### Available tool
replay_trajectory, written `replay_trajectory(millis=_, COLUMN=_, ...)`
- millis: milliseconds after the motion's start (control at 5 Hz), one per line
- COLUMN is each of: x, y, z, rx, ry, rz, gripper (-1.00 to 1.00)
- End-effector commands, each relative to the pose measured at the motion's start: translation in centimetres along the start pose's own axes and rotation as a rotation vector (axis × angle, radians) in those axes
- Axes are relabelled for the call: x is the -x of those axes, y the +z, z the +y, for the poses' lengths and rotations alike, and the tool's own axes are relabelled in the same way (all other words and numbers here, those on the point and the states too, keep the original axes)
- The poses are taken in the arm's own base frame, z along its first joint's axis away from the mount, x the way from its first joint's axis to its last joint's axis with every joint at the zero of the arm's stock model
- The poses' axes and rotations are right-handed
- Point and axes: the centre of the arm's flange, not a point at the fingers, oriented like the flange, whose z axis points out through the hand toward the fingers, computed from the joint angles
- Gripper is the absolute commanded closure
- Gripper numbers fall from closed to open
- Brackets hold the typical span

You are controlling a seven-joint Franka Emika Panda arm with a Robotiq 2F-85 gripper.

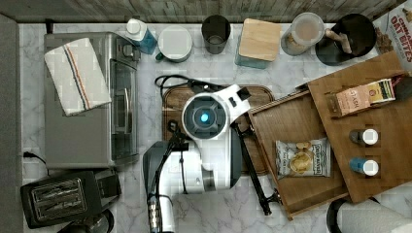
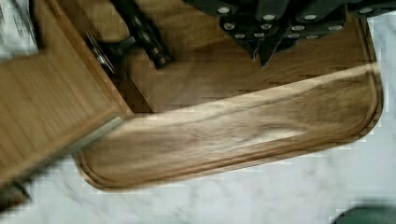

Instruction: Close the drawer.

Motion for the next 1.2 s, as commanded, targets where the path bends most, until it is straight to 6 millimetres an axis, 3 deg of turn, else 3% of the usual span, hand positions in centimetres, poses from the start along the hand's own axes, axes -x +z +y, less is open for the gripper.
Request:
replay_trajectory(millis=200, x=5.5, y=4.9, z=3.2, rx=0.010, ry=-0.265, rz=-0.016, gripper=1.00)
replay_trajectory(millis=600, x=8.4, y=8.9, z=5.2, rx=0.015, ry=-0.280, rz=-0.077, gripper=1.00)
replay_trajectory(millis=800, x=10.0, y=10.3, z=5.8, rx=0.051, ry=-0.308, rz=-0.117, gripper=1.00)
replay_trajectory(millis=1200, x=12.3, y=12.5, z=9.0, rx=0.067, ry=-0.350, rz=-0.140, gripper=1.00)
